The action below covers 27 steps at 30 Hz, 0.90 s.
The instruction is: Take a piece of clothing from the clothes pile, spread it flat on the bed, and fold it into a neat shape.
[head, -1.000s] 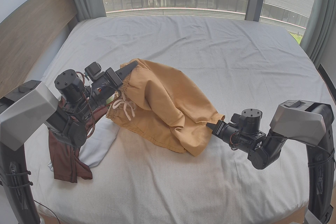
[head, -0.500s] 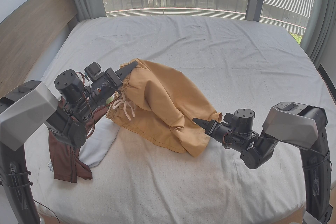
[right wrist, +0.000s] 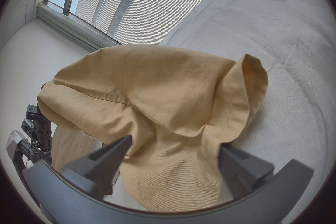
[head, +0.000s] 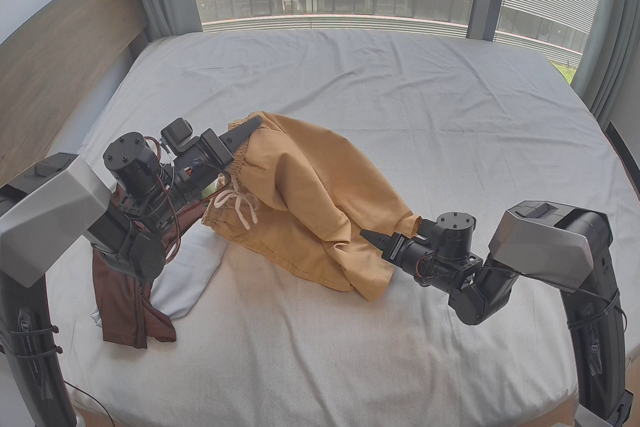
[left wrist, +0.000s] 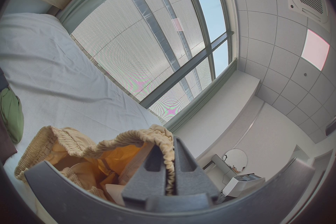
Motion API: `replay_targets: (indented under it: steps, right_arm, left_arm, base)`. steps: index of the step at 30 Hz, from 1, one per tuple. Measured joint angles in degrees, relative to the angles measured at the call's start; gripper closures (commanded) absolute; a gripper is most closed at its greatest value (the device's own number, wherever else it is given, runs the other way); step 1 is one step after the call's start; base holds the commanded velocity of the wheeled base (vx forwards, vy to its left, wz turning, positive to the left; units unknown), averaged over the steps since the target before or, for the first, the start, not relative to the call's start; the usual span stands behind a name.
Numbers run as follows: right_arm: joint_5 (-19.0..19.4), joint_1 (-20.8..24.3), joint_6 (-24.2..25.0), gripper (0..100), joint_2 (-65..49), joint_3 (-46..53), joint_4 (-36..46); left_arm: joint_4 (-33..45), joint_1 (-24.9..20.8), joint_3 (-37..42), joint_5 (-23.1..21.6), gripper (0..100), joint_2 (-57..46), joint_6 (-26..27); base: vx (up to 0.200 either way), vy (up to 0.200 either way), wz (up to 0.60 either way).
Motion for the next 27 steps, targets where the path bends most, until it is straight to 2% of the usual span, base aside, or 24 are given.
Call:
replay_targets:
  steps: [9, 14, 27]
  right_arm:
    - [0.0, -0.5, 0.0, 100, 0.9, 1.0, -0.7]
    - [0.4, -0.9, 0.3, 100, 0.1, 4.3, -3.9]
    - [3.9, -4.0, 0.9, 100, -11.1, 15.9, -13.5]
  left_arm:
    - [0.0, 0.0, 0.0, 0.0, 100, 0.0, 0.0]
    - [0.0, 0.0, 0.1, 0.0, 100, -0.2, 0.0]
    - [0.0, -0.4, 3.4, -0.9, 100, -4.6, -0.1]
  base:
    - [0.0, 0.0, 0.0]
    - [0.0, 0.0, 0.0]
    - [0.0, 0.0, 0.0]
